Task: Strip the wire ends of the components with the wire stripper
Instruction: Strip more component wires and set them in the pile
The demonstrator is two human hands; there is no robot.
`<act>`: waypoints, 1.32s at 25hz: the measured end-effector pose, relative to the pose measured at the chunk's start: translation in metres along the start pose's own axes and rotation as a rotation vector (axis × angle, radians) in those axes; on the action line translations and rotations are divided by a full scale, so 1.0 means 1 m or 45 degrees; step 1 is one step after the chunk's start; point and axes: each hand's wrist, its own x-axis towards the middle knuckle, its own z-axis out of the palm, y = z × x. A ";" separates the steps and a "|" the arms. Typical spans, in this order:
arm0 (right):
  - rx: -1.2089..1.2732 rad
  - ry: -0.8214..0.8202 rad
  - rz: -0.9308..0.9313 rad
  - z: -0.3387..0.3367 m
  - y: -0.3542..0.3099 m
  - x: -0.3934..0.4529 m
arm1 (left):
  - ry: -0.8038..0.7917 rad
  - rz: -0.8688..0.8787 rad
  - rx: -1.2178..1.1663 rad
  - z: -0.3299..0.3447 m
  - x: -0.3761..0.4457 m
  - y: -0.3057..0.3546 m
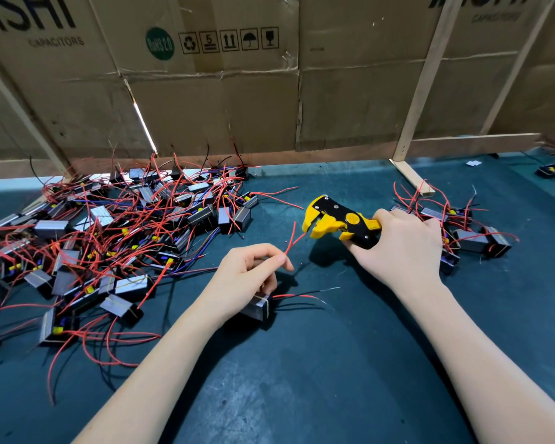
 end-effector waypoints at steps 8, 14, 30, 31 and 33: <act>0.036 -0.012 0.041 0.003 -0.001 0.000 | 0.129 0.004 -0.211 0.001 0.003 -0.002; 0.049 -0.011 0.046 0.005 -0.001 0.000 | 0.093 -0.080 -0.443 0.000 0.003 0.000; -0.060 0.040 -0.003 0.003 -0.009 -0.004 | 0.076 0.039 -0.163 0.005 0.002 0.002; -0.058 0.035 -0.007 0.003 -0.009 -0.004 | 0.074 0.036 -0.155 0.005 0.002 0.002; -0.051 0.031 -0.001 0.003 -0.009 -0.004 | 0.089 0.026 -0.160 0.004 0.003 0.000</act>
